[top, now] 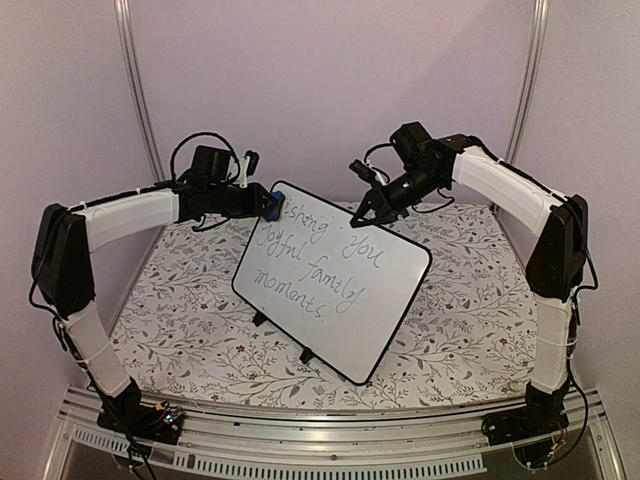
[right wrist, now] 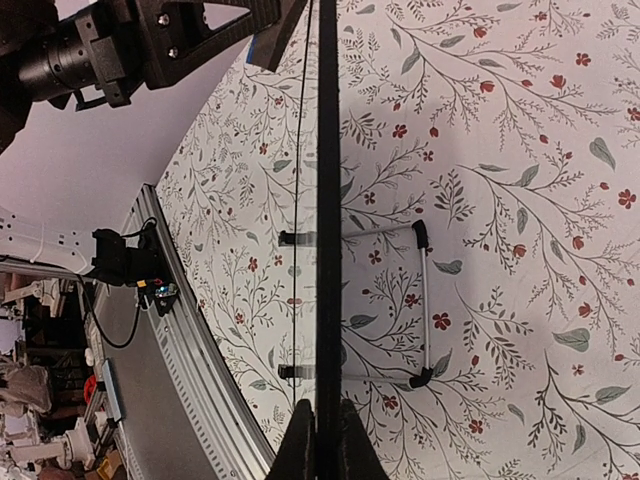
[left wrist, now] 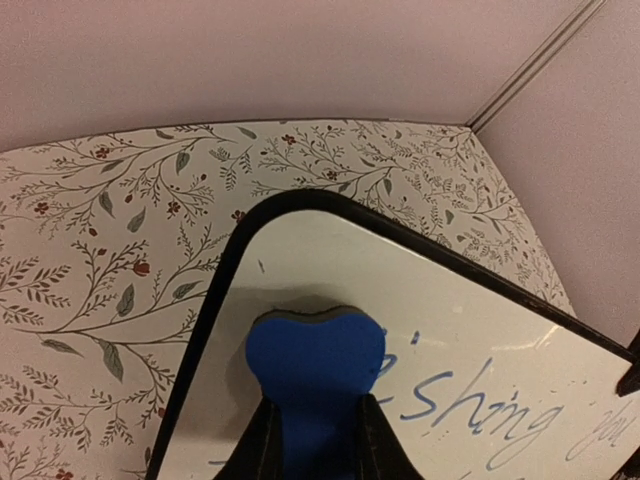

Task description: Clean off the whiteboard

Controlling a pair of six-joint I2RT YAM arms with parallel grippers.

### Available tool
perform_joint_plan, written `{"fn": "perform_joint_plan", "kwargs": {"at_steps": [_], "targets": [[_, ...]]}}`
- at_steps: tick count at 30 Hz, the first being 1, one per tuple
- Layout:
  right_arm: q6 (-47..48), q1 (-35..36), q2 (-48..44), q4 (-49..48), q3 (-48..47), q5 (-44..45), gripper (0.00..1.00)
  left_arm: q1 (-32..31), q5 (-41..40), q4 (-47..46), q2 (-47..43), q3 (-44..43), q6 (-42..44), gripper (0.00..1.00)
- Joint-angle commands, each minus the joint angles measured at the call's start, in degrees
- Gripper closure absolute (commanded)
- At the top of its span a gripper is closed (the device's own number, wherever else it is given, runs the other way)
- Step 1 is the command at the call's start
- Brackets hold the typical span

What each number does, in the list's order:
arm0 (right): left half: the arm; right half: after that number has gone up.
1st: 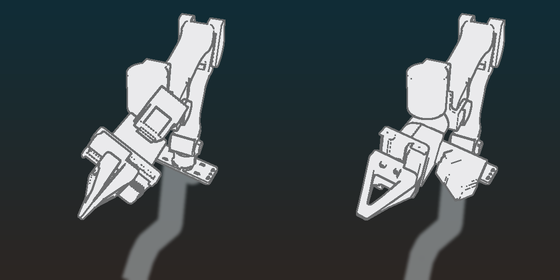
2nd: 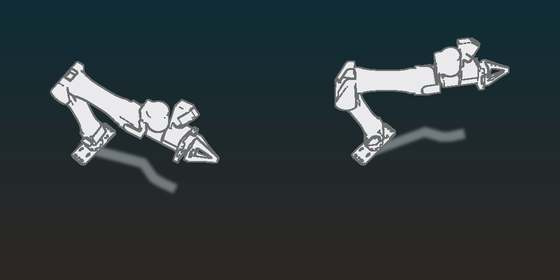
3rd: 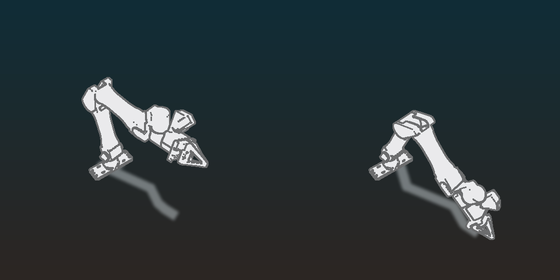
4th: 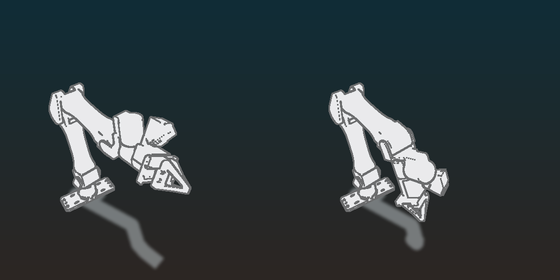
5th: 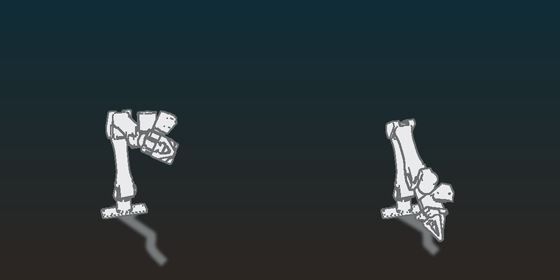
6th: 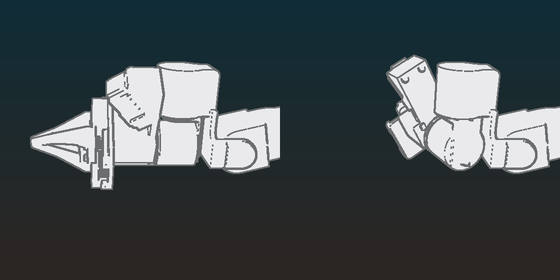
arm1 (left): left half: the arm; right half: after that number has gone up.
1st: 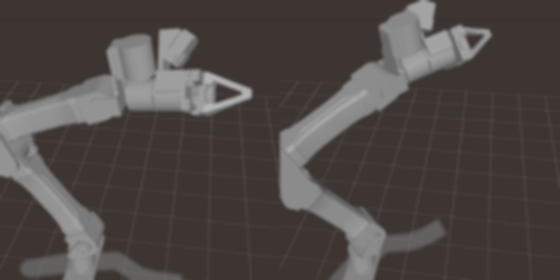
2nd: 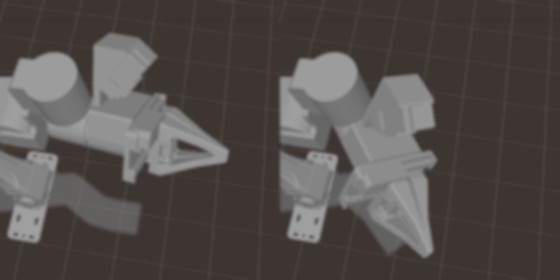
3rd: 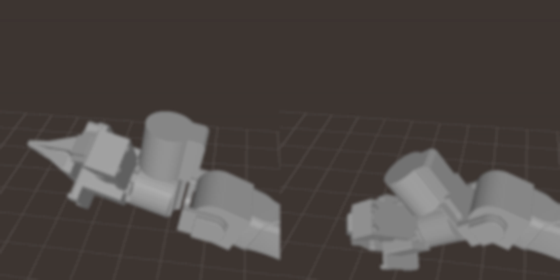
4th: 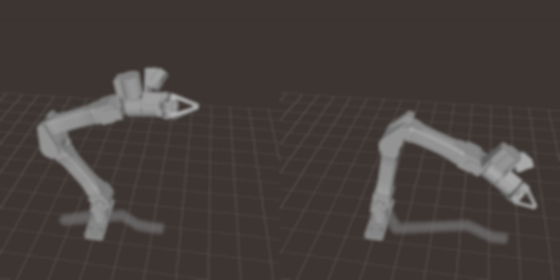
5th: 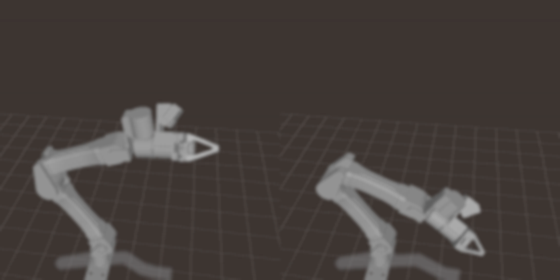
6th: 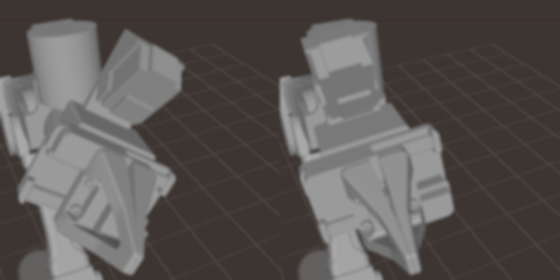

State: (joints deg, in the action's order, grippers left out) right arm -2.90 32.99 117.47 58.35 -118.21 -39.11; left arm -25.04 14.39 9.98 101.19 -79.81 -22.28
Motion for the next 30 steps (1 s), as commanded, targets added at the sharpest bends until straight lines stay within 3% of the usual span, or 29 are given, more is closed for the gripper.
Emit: {"fn": "perform_joint_plan", "kwargs": {"at_steps": [1,14,30], "targets": [[5.27,1.62,-2.19,-1.79,0.0,-1.82,1.0,-1.19,1.13,1.03,1.0,-0.83,0.62,1.0],[3.65,1.61,-2.49,-1.96,-0.18,-0.28,1.0,-2.05,0.31,-5.13,-9.26,16.27,-2.97,1.0],[3.86,2.16,-2.25,-1.21,-0.09,0.26,1.0,-1.98,-1.27,-0.52,-0.38,-1.01,0.89,1.0]]}}
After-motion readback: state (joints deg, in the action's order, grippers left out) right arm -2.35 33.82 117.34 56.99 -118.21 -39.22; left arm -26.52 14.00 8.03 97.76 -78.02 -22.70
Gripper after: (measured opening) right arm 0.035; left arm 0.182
